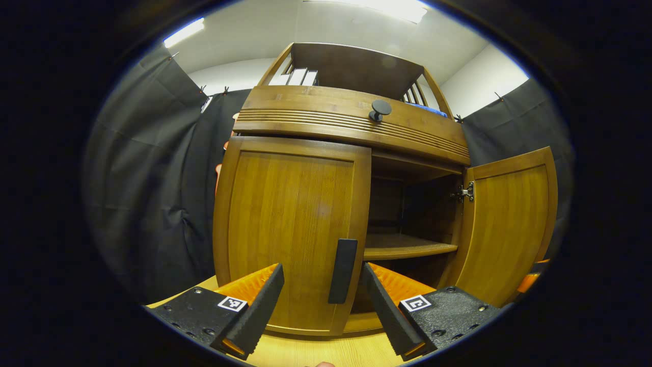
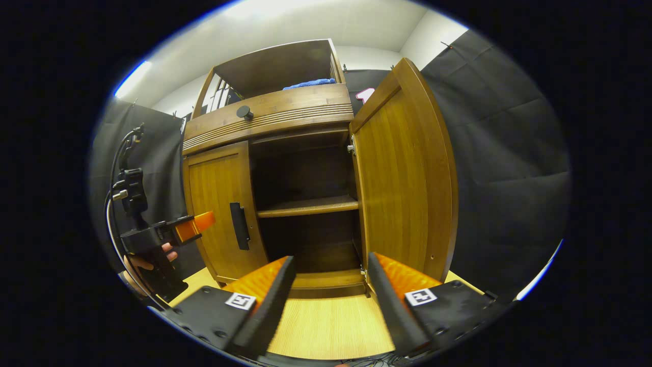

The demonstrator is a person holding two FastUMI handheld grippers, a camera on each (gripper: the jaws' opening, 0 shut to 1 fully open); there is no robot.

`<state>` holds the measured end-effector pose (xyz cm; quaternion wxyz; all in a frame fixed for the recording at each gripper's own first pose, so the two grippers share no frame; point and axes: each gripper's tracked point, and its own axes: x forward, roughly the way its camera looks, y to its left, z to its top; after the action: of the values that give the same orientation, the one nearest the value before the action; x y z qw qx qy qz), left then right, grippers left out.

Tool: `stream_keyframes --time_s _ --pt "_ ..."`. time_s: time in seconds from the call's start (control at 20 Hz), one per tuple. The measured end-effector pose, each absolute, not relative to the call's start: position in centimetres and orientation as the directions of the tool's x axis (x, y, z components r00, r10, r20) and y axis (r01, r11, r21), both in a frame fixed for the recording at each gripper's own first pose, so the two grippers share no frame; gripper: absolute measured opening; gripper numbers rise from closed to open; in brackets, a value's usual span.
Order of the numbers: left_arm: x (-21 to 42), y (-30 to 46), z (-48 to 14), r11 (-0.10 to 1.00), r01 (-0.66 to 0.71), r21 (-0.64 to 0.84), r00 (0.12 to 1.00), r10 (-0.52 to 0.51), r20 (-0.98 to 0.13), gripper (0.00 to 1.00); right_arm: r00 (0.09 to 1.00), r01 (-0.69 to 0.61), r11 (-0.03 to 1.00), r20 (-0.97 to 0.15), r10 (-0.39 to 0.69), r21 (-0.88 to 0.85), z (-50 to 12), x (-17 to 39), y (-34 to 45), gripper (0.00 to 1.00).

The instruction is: Open the right door of the double-door shoe cabinet with the right hand, and open the left door with the left hand.

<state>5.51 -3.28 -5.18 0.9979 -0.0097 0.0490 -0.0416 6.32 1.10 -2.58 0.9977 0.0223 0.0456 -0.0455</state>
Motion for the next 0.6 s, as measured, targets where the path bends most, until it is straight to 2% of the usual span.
stream_keyframes --time_s 0.1,0.15,0.2,0.25,0.4,0.45,0.5,0.55,0.6 --pt "6.7 -4.1 -5.9 0.994 0.108 -0.031 0.988 -0.11 -0.105 0.92 0.991 0.094 0.994 -0.104 -0.088 0.055 -2.9 6.4 1.1 0.88" --pt "7.5 -4.6 -6.3 0.992 0.121 -0.037 0.987 -0.124 -0.106 0.92 0.991 0.083 0.994 -0.115 -0.075 0.066 -3.0 6.3 1.5 0.89" --pt "8.3 -5.3 -6.8 0.99 0.138 -0.039 0.984 -0.142 -0.112 0.92 0.99 0.07 0.995 -0.125 -0.06 0.078 -3.2 6.3 1.8 0.98" --pt "9.1 -5.6 -7.5 0.989 0.145 -0.031 0.982 -0.147 -0.117 0.92 0.99 0.062 0.995 -0.132 -0.05 0.085 -3.3 6.3 2.1 1.0" --pt "11.6 -5.5 -9.5 0.993 0.115 0.033 0.986 -0.11 -0.129 0.92 0.989 0.068 0.996 -0.139 -0.059 0.062 -3.6 5.8 2.1 0.98" --pt "12.4 -5.4 -10.0 0.993 0.107 0.042 0.986 -0.1 -0.132 0.92 0.988 0.074 0.996 -0.14 -0.067 0.046 -3.6 5.6 2.1 0.93" --pt "12.9 -5.5 -10.4 0.994 0.103 0.043 0.986 -0.097 -0.134 0.92 0.987 0.08 0.996 -0.14 -0.074 0.034 -3.6 5.4 1.9 0.98" --pt "13.3 -5.5 -10.8 0.994 0.1 0.043 0.986 -0.093 -0.139 0.92 0.987 0.085 0.996 -0.14 -0.08 0.026 -3.6 5.2 1.7 0.89" --pt "13.7 -5.5 -11.1 0.994 0.099 0.043 0.985 -0.092 -0.144 0.92 0.987 0.089 0.996 -0.14 -0.085 0.022 -3.6 5.1 1.8 0.89"
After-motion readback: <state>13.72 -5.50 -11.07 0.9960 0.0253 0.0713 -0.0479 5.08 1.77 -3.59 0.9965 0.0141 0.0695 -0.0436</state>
